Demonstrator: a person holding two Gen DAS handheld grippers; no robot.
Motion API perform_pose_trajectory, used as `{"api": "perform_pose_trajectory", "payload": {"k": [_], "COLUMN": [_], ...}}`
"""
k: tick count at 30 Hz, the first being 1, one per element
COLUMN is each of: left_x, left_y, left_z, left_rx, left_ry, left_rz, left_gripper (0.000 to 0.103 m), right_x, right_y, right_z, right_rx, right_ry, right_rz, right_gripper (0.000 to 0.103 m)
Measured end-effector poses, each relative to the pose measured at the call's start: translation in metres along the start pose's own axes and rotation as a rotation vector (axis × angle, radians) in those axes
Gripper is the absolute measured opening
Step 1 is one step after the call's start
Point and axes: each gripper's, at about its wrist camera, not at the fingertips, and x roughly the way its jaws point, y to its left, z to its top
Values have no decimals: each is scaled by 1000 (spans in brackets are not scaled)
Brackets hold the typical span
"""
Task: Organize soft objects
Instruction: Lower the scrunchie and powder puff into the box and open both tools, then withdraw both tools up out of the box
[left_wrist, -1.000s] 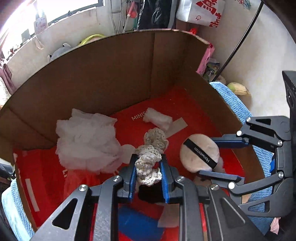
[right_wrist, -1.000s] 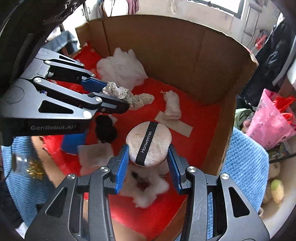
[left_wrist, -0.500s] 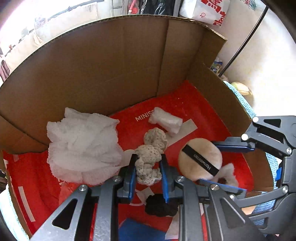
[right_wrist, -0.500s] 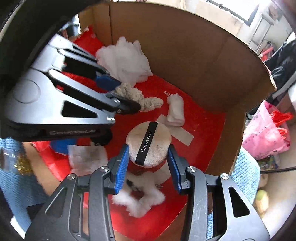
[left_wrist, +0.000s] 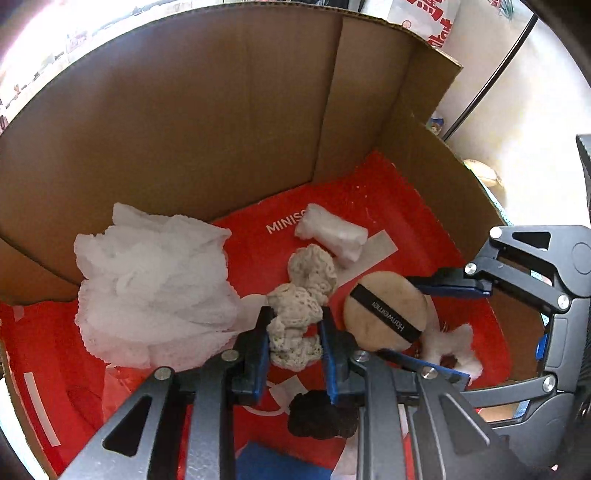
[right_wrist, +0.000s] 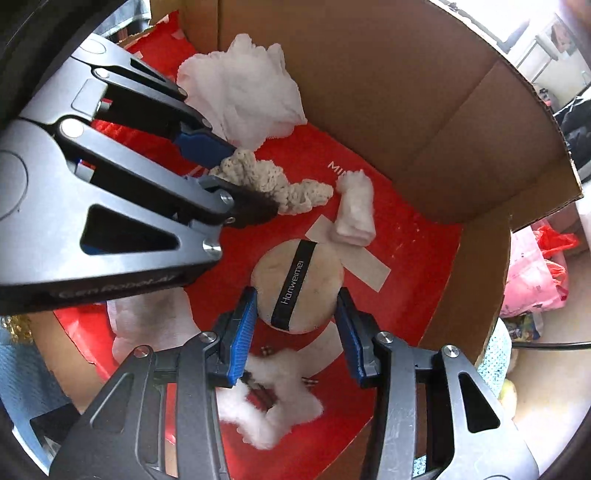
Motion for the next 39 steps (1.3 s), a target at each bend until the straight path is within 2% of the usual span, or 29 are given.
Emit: {"api": "perform_pose_trajectory", "payload": {"k": [5,8,10,11,14,18,21,26,29,34,36,39], "left_x": [-1,2,2,1,0,-6,-14,-33,-47,-78,-91,-112], "left_y": [4,7,8,8,9,8,7,9,10,14,17,6], "left_z": [0,-4,-5,-5,-6,-7,-10,-17,-24,-43,-50,-69], "left_rx": [-7,-9,-8,-6,-3,-12,-17,-31,-44,-76,-100,-123], "left_ry": [0,-2,-1,-2,-4,-15,-26,-58,-75,-125,-153,-199], "left_rz": [-4,0,5,15,25,36,50,78,92,122,132,142], "left_gripper": [26,34,47,49,52,62,64,73,77,83,86,91], "right_x": [1,4,3,4,4,0,-7,-28,-48,-83,-100,-121], "right_y": [5,5,4,5,7,8,12,18,24,36,41,45], "right_z": [3,2,3,3,4,4,4,1,-5,-17,-24,-35], "right_rx": [0,0,3,5,9,14,12,17,25,47,67,95], "right_ry": [10,17,16,16,18,7,-2,-37,-74,-131,-163,-205], "right_rz": [-4,-7,-7,-8,-17,-23,-35,-36,-43,-49,-49,-57], "right_gripper": [43,45,47,48,50,57,58,58,65,66,73,77]}}
